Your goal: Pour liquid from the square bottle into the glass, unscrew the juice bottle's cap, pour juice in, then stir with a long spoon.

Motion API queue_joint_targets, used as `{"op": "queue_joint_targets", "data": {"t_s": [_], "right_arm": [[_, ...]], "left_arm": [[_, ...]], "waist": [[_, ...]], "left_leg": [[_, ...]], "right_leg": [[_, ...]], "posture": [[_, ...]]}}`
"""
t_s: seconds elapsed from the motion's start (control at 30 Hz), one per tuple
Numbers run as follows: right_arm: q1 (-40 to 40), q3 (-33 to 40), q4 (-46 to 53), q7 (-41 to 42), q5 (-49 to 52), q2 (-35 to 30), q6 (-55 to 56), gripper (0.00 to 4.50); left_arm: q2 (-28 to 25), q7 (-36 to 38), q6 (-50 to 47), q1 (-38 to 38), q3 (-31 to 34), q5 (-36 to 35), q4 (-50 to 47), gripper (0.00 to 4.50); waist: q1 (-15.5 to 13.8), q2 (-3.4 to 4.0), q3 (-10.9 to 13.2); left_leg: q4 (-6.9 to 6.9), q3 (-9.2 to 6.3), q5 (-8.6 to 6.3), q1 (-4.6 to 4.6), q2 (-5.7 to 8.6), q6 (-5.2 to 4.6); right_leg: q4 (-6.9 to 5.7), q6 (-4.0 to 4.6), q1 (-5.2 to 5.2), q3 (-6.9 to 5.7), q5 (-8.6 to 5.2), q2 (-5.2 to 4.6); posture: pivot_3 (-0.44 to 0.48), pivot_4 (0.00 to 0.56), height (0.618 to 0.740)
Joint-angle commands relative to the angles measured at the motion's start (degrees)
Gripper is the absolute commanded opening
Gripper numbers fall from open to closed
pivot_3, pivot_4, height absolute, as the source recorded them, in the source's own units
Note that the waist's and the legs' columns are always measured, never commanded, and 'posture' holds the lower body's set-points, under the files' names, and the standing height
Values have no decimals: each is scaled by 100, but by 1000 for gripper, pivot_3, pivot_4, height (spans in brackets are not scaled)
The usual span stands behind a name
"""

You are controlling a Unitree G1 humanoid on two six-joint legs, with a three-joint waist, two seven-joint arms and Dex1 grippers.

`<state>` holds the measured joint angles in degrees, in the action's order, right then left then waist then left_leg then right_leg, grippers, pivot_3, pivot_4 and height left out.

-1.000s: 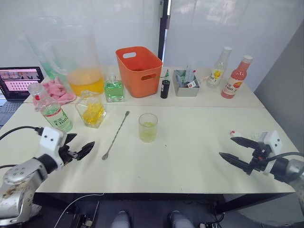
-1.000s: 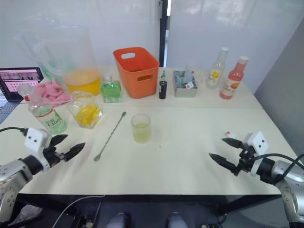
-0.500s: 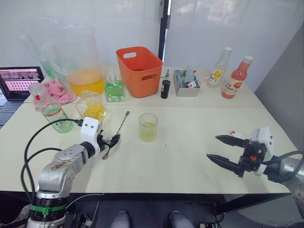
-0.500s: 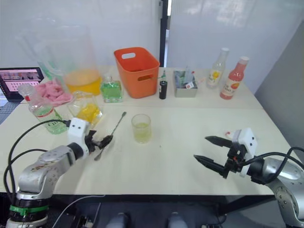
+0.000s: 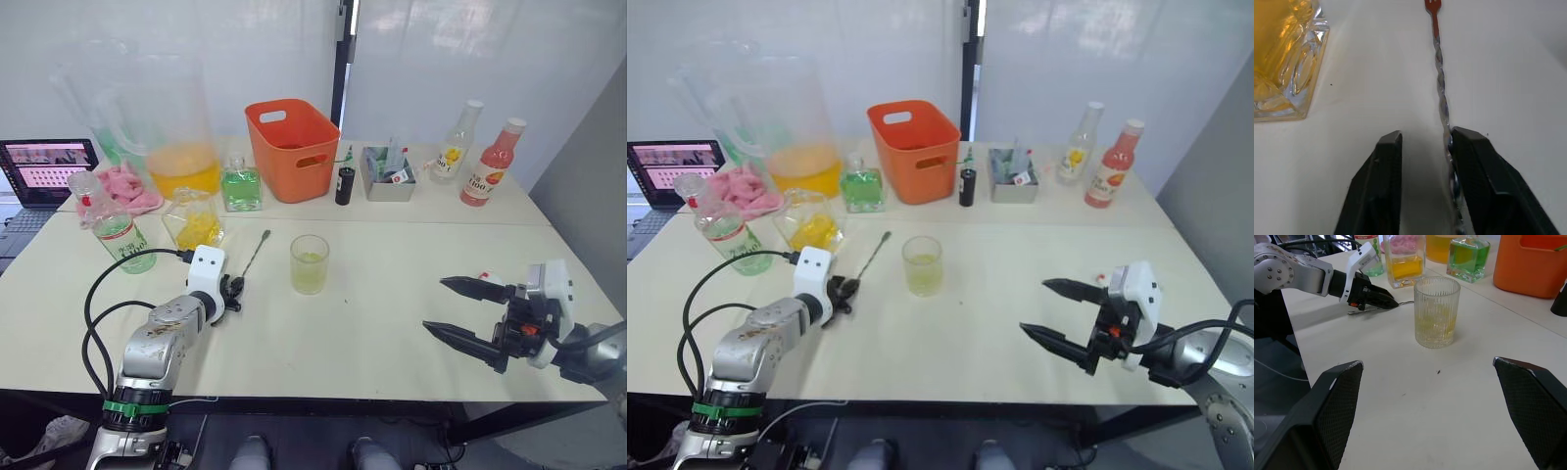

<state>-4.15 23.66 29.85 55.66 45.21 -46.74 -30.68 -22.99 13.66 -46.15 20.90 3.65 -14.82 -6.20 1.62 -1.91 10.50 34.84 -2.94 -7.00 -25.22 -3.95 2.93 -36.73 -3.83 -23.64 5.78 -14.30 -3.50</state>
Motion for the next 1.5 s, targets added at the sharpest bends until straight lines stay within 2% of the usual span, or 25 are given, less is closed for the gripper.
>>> {"op": "queue_joint_targets", "data": {"t_s": [0.03, 0.07, 0.33, 0.47, 0.57, 0.77, 0.9, 1.23, 1.27, 1.4, 1.5], "right_arm": [[-14, 135, 55, 51, 53, -122, 5, 4500], [-1, 85, 34, 86, 54, -124, 19, 4500], [328, -376, -214, 238, -98, -139, 111, 4500], [542, -550, -378, 390, -101, -96, 159, 4500], [702, -676, -466, 399, -109, -39, 160, 4500], [819, -815, -518, 408, -195, 5, 175, 4500], [830, -849, -501, 385, -218, 4, 179, 4500], [884, -906, -452, 336, -226, 8, 147, 4500], [908, -939, -438, 321, -230, 17, 142, 4500], [952, -1046, -388, 236, -250, 90, 153, 4500], [938, -1059, -380, 200, -255, 143, 171, 4500]], "left_arm": [[-48, 203, -18, -140, 22, -35, -31, 282], [-127, 288, 72, -212, 29, -8, -89, 22], [-789, 1360, 910, -747, 408, -325, -625, 22], [-1572, 2411, 1258, -1614, 722, -564, -934, 22], [-1922, 2883, 1490, -2095, 814, -610, -949, 22], [-2290, 3242, 1641, -2596, 822, -517, -854, 22], [-2332, 3287, 1574, -2708, 785, -540, -797, 22], [-2677, 3608, 949, -2327, 990, -952, -769, 3342], [-2935, 3747, 650, -2167, 927, -1027, -831, 3641], [-3835, 4112, 20, -1794, 445, -860, -847, 3641], [-3968, 4124, -193, -1679, 303, -906, -829, 3641]], "waist": [[-7, 0, 0], [-10, 0, 0], [64, -2, -1], [109, -5, 0], [94, -3, 0], [64, -3, 0], [84, 3, -4], [94, 8, -7], [90, 6, -6], [95, -3, -1], [92, 3, -1]], "left_leg": [[0, 0, 0, 0, 0, 0], [0, 0, 0, 0, 0, 0], [-9, 1, -4, -2, -2, 6], [-18, 6, -4, -6, -4, 6], [-25, 8, -3, -7, -6, 4], [-20, 11, -24, -8, -6, 38], [-23, 12, -25, -7, -7, 39], [-22, 13, -25, -6, -7, 39], [-22, 14, -25, -6, -7, 39], [-22, 10, -26, -8, -11, 39], [-25, 20, -27, -8, -9, 42]], "right_leg": [[1, 0, 0, 0, 0, 0], [2, 0, 0, 0, 0, 0], [-1, 6, -11, 0, -1, 0], [0, 12, -26, 1, -4, -2], [-5, 17, -40, 2, -6, -2], [3, 20, -39, 2, -8, -8], [1, 21, -41, 2, -9, -8], [-1, 22, -45, 2, -8, -7], [-1, 22, -45, 3, -8, -7], [-7, 25, -52, -1, -8, -3], [5, 24, -51, 4, -8, -10]], "posture": [[0, 150, 738], [0, 150, 738], [0, 150, 738], [0, 150, 738], [0, 150, 738], [0, 150, 738], [0, 150, 738], [0, 150, 738], [0, 150, 738], [0, 150, 738], [0, 150, 738]]}}
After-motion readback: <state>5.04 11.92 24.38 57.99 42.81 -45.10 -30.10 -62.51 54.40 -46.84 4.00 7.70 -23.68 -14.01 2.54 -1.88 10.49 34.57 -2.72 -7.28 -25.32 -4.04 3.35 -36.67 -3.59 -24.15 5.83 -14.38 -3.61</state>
